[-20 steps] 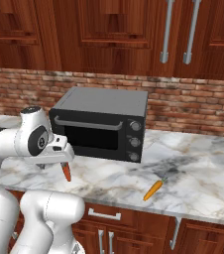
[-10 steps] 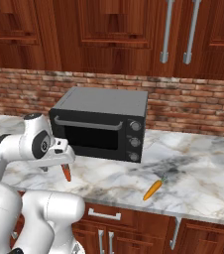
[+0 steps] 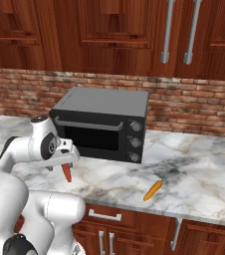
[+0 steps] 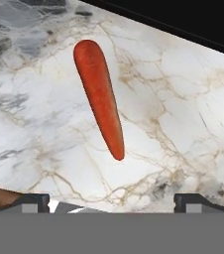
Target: Place the carrots inside the fridge drawer. Close the drawer after placing the vegetables.
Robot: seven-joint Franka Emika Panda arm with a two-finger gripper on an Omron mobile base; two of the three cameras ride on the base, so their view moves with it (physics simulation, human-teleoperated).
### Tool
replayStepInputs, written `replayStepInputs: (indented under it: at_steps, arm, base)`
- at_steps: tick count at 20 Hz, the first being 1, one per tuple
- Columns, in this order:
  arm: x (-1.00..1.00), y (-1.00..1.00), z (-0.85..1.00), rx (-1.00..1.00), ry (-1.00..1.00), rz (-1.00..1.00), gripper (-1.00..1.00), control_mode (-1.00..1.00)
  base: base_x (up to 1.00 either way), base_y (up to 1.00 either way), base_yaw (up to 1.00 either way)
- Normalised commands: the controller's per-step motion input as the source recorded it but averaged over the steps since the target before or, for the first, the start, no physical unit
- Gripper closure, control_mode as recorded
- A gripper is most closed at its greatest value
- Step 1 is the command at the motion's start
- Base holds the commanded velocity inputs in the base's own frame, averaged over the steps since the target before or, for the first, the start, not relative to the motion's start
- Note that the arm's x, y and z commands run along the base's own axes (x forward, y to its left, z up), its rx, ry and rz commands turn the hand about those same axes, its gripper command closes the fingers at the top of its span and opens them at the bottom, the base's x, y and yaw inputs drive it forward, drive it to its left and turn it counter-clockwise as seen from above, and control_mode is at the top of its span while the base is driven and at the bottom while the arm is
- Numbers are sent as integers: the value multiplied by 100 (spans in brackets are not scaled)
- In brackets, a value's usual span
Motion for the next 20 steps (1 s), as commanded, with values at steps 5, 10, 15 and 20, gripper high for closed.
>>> replayStepInputs:
  at_steps: [5,10,15,20]
  arm:
    - [21,0,-18,0,0,4,-100,-100]
    - [13,0,-20,0,0,5,-100,-100]
    - [12,5,-20,0,0,4,-100,-100]
    - [1,10,-24,1,0,3,-100,-100]
  base:
    - [0,0,0]
    - [0,0,0]
    - [0,0,0]
    - [0,0,0]
